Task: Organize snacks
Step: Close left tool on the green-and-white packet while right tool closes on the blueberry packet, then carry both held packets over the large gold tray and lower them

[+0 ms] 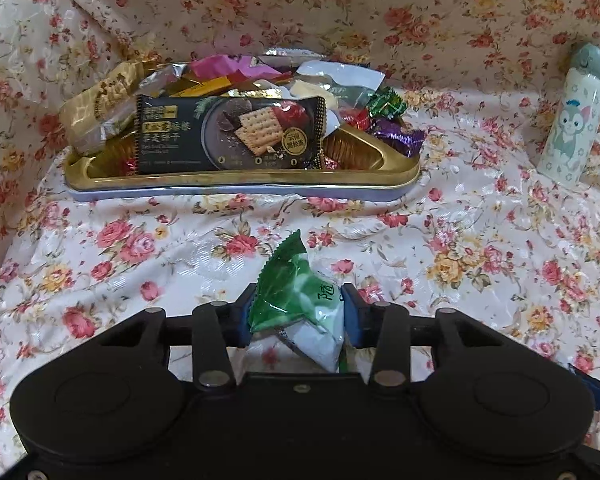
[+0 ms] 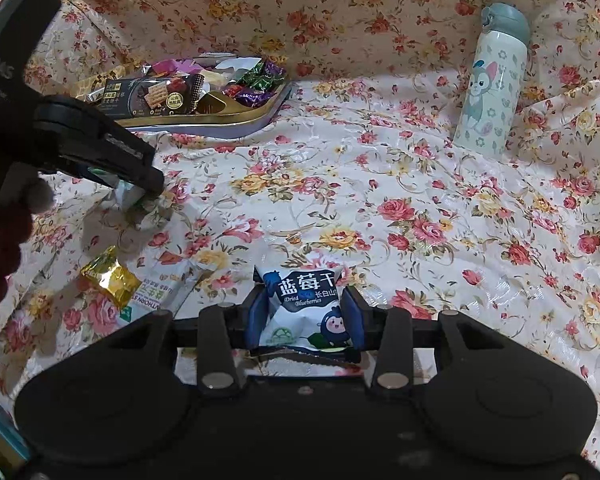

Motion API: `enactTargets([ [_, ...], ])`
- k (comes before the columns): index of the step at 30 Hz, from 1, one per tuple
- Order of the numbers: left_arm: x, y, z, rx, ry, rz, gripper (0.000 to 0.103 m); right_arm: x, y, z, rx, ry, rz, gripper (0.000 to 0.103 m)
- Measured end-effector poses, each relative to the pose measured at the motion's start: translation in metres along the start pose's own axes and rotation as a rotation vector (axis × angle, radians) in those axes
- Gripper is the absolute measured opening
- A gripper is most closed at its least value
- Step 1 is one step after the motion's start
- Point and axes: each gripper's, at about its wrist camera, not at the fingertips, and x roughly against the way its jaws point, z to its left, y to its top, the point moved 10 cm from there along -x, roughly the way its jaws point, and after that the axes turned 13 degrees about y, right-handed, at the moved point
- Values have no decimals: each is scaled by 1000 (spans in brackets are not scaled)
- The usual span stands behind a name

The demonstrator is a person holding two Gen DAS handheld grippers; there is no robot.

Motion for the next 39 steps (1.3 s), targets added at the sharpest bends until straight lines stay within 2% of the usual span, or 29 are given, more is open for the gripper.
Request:
enactTargets([
  [10,62,-16,21,9,-37,-28,50,3,1,1,-34,-22,28,35],
  [17,105,-42,39,22,-63,-25,50,29,-5,5,-108,0,14,34],
  [29,185,-90,71,41,-35,-108,50,145,3,47,-124,91,-183,34],
  [39,244,-144,62,11,-68,-148,51,233,-29,89,-156,206,-293,35],
])
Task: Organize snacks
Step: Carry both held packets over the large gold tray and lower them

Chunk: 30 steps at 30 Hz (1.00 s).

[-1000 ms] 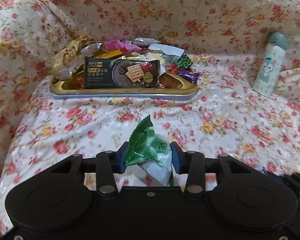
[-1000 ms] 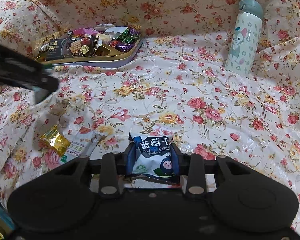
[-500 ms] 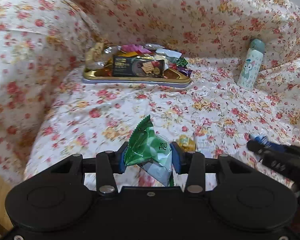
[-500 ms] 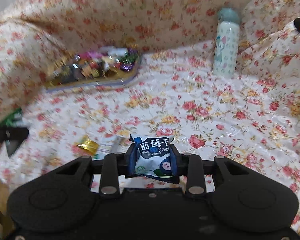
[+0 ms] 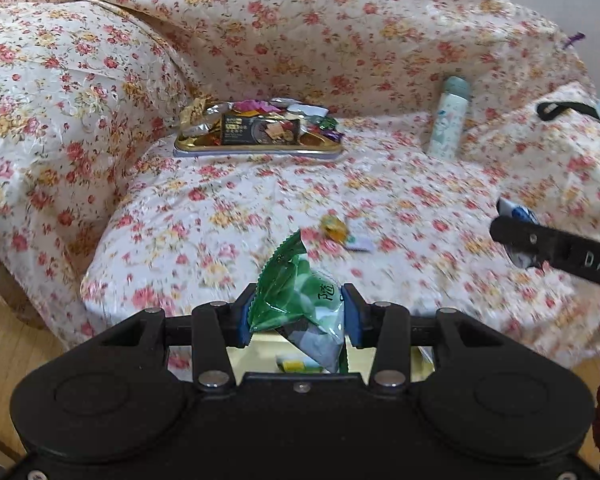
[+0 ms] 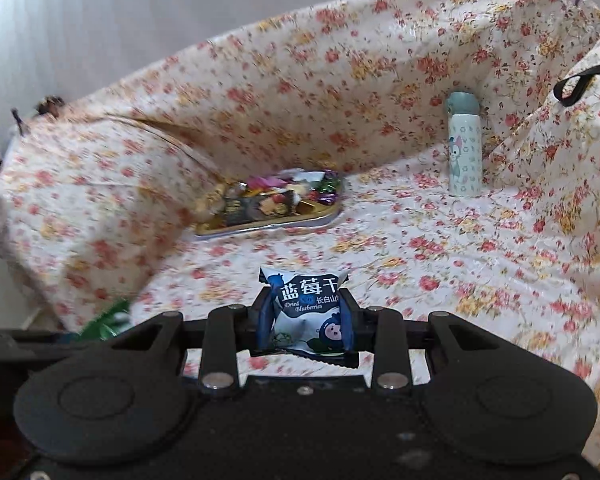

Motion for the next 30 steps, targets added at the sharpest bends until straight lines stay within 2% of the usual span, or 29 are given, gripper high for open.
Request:
enactTargets([
  [5,20,-26,-11,-3,-28,18,51,30,-19,13,-18,6,-17,35],
  [10,30,-51,-21,-23,-49,67,51,47,-40,17,-23,1,9,35],
  [14,26,-69,-29,-27,-77,126,51,46,-54,16,-35,-12,52,35],
  [23,11,-95,-39,-86,-48,189,51,43,-88,4,-47,-68,127,35],
  [26,3,-102,-43,-117,-66,231,51,41,-96,-4,-42,-107,147,35],
  [30,-2,-104,-41,-140,-55,231,51,40,-102,-12,-56,-118,159,35],
])
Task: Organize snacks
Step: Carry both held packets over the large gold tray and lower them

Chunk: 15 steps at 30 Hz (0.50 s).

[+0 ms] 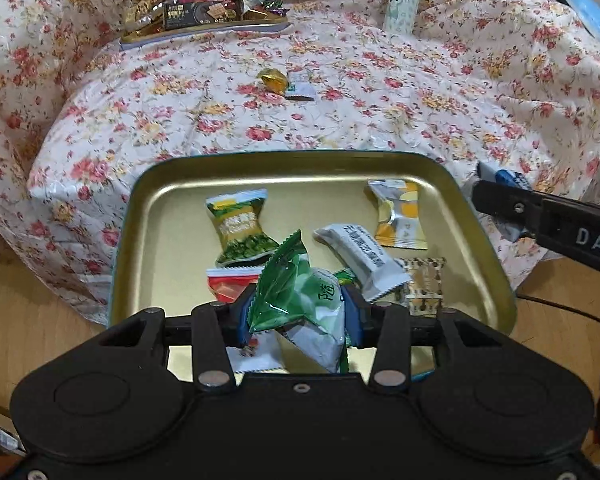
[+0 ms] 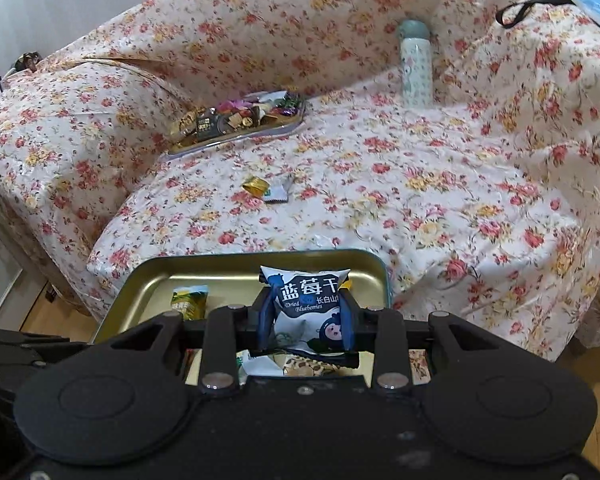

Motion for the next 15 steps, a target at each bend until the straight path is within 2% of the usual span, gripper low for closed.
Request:
enactTargets([
  [4,0,1,14,10,50,-23,51,-2,0,0,17,-17,-1,35],
  [9,-8,0,38,55,117,-14,51,-8,-6,4,22,-8,24,35],
  [15,-18,-2,56,97,135,9,51,-15,-13,14,44,17,61,35],
])
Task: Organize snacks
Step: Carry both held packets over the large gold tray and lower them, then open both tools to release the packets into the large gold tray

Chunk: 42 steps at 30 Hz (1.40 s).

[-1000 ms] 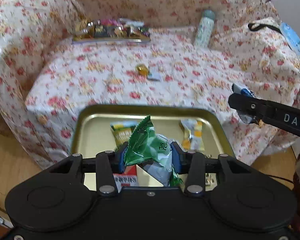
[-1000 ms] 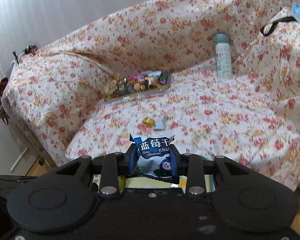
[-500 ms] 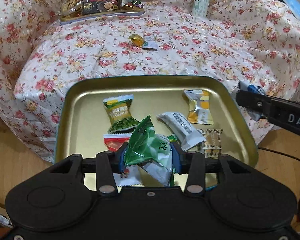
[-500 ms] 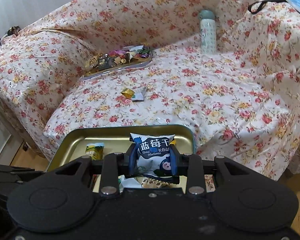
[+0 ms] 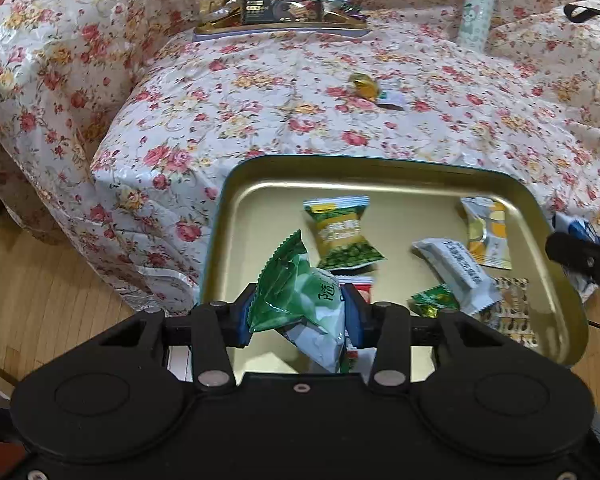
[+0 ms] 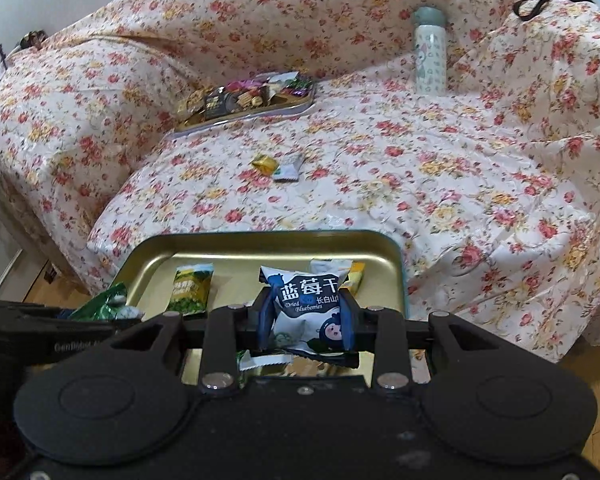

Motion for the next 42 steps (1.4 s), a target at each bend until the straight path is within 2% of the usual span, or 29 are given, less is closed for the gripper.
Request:
enactTargets([
  [8,-16,14,6,35,6,8,51,-12,-6,19,72,54,63,35],
  [19,-32,17,4,14,38,29,53,-26,-16,30,110,102,134,35],
  [42,-5,6,13,44,105,-27,54,-39,-28,52,223,138,202,36],
])
